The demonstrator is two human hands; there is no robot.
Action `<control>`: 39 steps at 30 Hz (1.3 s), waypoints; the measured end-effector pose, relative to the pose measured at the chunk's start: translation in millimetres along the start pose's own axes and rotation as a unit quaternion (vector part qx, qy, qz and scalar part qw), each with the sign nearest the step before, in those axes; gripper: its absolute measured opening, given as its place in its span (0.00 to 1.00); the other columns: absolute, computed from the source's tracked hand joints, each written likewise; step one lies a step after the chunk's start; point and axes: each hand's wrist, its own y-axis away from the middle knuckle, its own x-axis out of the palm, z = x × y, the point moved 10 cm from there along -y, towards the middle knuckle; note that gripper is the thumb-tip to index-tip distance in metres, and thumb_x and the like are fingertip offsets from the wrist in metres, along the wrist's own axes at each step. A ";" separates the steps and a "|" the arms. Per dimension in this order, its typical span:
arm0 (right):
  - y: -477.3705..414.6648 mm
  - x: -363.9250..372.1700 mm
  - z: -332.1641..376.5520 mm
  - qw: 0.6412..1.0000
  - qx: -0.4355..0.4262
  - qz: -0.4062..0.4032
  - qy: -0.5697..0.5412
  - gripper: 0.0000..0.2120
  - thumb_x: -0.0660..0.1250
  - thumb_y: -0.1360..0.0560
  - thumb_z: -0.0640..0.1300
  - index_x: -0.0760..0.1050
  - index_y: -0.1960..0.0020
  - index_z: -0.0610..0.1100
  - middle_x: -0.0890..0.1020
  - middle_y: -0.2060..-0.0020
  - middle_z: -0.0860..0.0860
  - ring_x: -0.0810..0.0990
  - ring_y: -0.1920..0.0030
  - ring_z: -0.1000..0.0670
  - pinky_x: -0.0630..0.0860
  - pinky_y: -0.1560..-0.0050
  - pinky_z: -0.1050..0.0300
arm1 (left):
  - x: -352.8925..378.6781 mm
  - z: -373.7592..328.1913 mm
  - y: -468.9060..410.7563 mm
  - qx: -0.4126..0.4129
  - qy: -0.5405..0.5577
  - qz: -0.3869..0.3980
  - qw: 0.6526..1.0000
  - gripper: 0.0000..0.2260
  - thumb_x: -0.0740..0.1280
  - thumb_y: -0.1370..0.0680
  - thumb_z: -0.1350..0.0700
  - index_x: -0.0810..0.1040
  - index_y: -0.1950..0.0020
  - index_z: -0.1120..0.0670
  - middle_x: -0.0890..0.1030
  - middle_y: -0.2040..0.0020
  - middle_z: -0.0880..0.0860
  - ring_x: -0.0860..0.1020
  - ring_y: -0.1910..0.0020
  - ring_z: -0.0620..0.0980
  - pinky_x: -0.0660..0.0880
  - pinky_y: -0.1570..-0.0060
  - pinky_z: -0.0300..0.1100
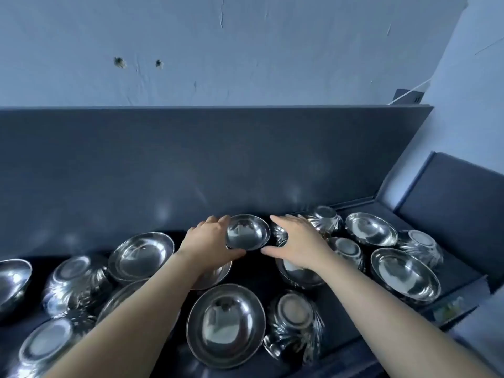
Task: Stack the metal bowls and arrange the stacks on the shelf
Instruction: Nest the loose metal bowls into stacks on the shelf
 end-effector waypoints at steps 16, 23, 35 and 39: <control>-4.7 -31.9 -10.1 0.993 0.032 -0.028 -0.110 0.44 0.79 0.39 0.59 0.67 0.27 0.52 0.75 0.33 0.56 0.70 0.32 0.52 0.67 0.34 0.57 | -43.6 -26.2 -4.9 0.052 0.140 -0.065 0.987 0.28 0.75 0.39 0.38 0.74 0.43 0.48 0.75 0.53 0.45 0.74 0.53 0.45 0.73 0.54 0.41; 59.2 -70.7 -37.6 0.992 0.098 -0.050 -0.060 0.49 0.79 0.40 0.60 0.62 0.24 0.53 0.72 0.30 0.58 0.69 0.30 0.54 0.66 0.31 0.58 | -45.2 -95.7 17.1 0.156 0.149 -0.044 0.975 0.30 0.74 0.37 0.37 0.73 0.39 0.45 0.76 0.49 0.45 0.75 0.50 0.45 0.72 0.51 0.38; 99.3 -31.0 -63.3 0.985 0.165 -0.017 -0.040 0.36 0.77 0.35 0.58 0.69 0.30 0.54 0.78 0.39 0.55 0.75 0.38 0.51 0.73 0.42 0.56 | 21.2 -113.3 10.5 0.205 0.104 0.058 0.971 0.34 0.73 0.38 0.34 0.69 0.36 0.43 0.78 0.44 0.44 0.77 0.46 0.47 0.76 0.48 0.46; 103.1 -22.2 -72.1 0.983 0.184 -0.012 -0.027 0.37 0.77 0.35 0.58 0.68 0.30 0.52 0.80 0.46 0.57 0.78 0.47 0.54 0.76 0.47 0.56 | 31.9 -107.2 6.8 0.192 0.088 0.107 0.971 0.34 0.75 0.39 0.37 0.69 0.36 0.45 0.80 0.47 0.44 0.78 0.48 0.46 0.76 0.49 0.45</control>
